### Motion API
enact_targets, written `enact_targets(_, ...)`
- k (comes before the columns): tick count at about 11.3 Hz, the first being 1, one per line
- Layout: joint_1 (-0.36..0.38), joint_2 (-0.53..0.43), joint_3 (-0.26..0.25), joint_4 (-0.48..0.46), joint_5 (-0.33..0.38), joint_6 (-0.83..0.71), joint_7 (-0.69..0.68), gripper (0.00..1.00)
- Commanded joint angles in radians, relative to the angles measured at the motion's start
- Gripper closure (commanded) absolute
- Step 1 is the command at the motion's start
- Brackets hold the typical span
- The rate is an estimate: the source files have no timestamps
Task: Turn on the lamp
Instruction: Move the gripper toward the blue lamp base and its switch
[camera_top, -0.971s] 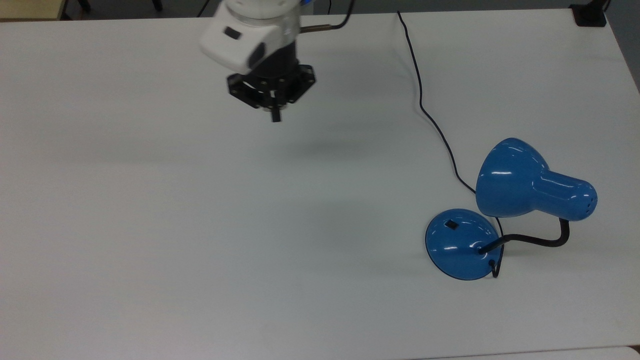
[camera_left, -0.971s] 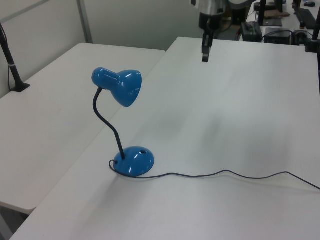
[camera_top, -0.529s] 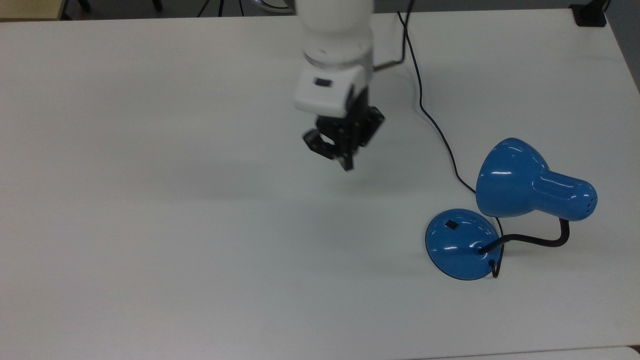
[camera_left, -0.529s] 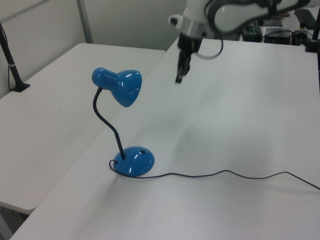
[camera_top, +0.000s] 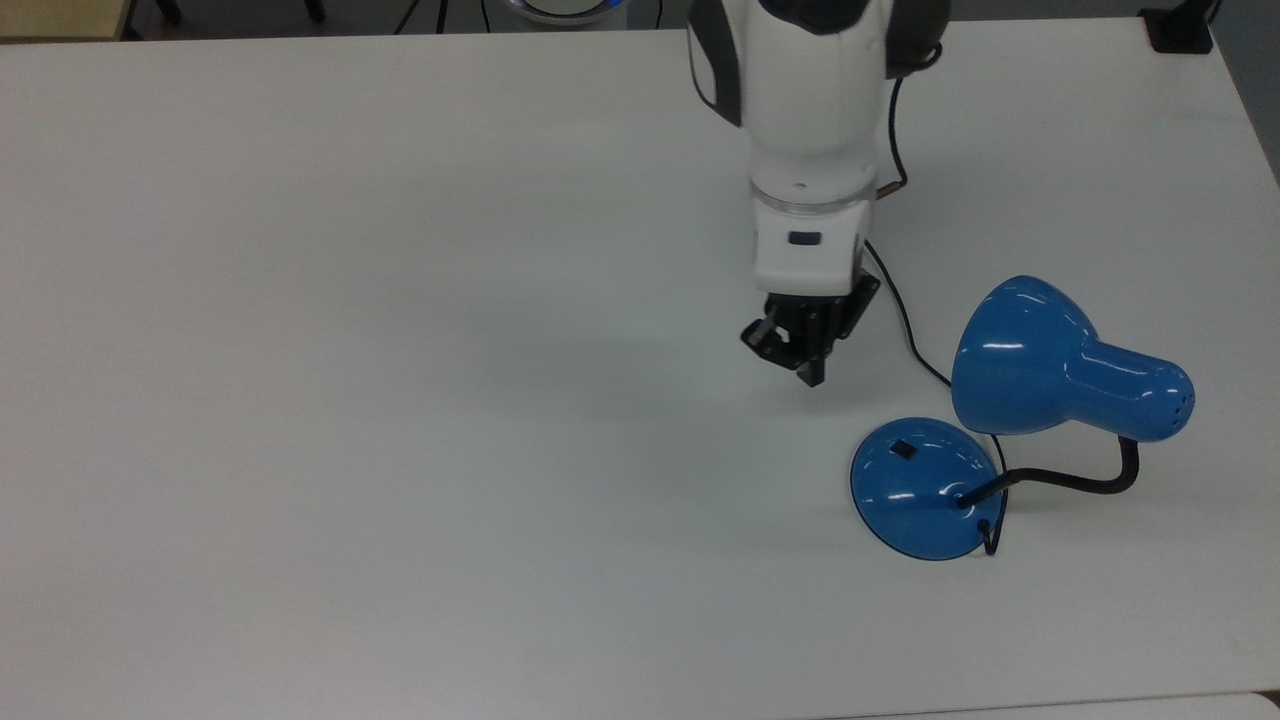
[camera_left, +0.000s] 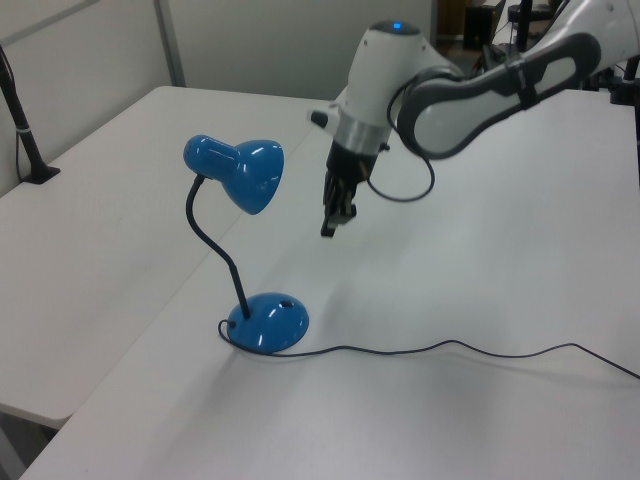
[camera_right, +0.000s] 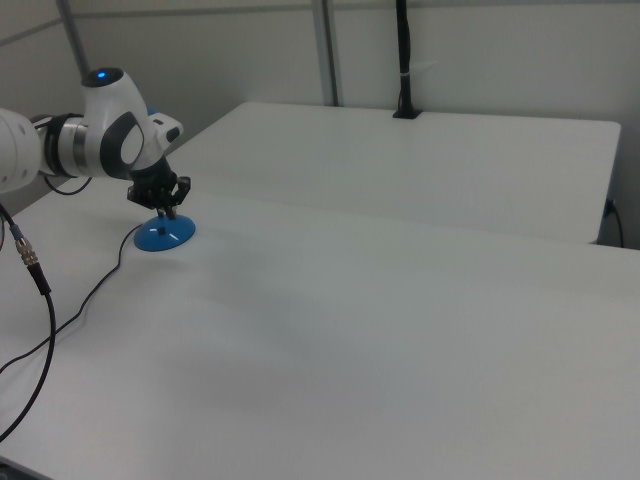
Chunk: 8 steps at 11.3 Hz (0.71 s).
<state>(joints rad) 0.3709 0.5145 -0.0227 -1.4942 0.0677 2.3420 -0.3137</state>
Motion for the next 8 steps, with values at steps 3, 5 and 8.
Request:
enact_targets(3, 0.057, 0.085, 0.029, 0.009, 0.014, 0.14, 0.022, 1.0)
enact_targets(5, 0.065, 0.134, 0.029, 0.025, 0.018, 0.225, 0.03, 1.0)
enact_targets(8, 0.068, 0.163, 0.029, 0.028, 0.014, 0.321, 0.053, 1.0)
